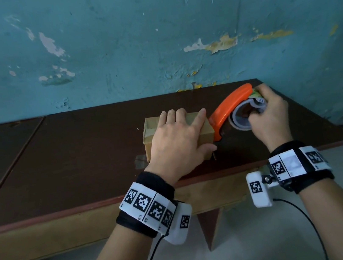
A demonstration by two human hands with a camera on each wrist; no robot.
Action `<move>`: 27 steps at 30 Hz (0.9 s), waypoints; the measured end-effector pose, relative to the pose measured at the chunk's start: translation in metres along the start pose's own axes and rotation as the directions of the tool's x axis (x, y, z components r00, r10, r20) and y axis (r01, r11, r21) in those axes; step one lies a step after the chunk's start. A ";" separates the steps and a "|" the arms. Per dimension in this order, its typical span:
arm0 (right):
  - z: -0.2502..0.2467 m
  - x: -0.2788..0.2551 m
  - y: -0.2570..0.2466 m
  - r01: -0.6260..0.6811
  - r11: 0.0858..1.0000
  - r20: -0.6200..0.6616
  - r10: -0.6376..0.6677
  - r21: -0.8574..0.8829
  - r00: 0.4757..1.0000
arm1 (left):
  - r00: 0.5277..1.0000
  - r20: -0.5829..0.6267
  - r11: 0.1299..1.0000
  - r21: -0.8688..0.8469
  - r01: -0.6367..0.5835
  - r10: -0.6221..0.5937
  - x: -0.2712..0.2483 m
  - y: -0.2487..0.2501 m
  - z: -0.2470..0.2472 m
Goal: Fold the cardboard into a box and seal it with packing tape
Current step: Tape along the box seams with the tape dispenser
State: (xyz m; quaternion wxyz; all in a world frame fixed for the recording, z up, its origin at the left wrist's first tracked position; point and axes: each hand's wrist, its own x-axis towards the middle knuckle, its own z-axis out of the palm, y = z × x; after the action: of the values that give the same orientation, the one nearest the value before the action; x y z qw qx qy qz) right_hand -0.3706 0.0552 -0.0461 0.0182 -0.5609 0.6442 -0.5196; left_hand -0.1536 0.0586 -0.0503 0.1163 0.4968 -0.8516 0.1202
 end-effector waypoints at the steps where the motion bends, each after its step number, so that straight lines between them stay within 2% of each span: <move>1: -0.001 0.000 -0.002 0.015 1.000 0.001 -0.015 -0.013 1.000 | 1.000 -0.002 1.000 0.000 -0.002 0.002 0.000 0.000 0.000; 6: -0.008 -0.001 -0.018 0.173 0.980 0.031 -0.171 -0.095 0.985 | 1.000 -0.016 1.000 0.004 -0.013 0.013 -0.001 -0.001 0.002; 10: -0.012 -0.005 -0.037 0.339 0.925 0.056 -0.334 -0.170 0.941 | 0.999 -0.030 1.000 0.004 -0.024 0.024 -0.002 -0.004 0.002; 13: -0.011 -0.006 -0.035 0.322 0.933 0.052 -0.318 -0.157 0.947 | 1.000 -0.019 1.000 0.003 -0.025 0.025 -0.003 -0.004 0.002; 17: -0.007 -0.001 -0.019 0.198 0.975 0.062 -0.193 -0.098 0.979 | 1.000 -0.011 1.000 0.011 -0.026 0.026 -0.001 -0.005 0.002; 20: 0.000 -0.006 -0.012 0.136 0.985 0.090 -0.127 -0.106 0.988 | 0.998 0.038 0.997 0.049 -0.056 0.054 -0.002 0.002 0.006; 21: 0.003 -0.010 -0.012 0.137 0.985 0.083 -0.129 -0.102 0.988 | 0.997 0.046 0.996 0.060 -0.063 0.060 -0.003 0.005 0.008; 24: 0.003 -0.015 -0.013 0.215 0.975 -0.041 -0.217 -0.049 0.975 | 1.000 0.024 1.000 0.019 -0.010 0.010 -0.002 0.010 0.008; 27: 0.000 -0.007 -0.021 0.277 0.955 0.010 -0.277 -0.108 0.961 | 1.000 0.025 0.999 0.053 -0.013 0.012 0.002 0.008 0.008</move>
State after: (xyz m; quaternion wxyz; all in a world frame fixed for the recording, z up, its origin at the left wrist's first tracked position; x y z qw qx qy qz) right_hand -0.3531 0.0645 -0.0354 -0.0868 -0.6445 0.5867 -0.4825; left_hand -0.1620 0.0584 -0.0575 0.0916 0.4958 -0.8526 0.1373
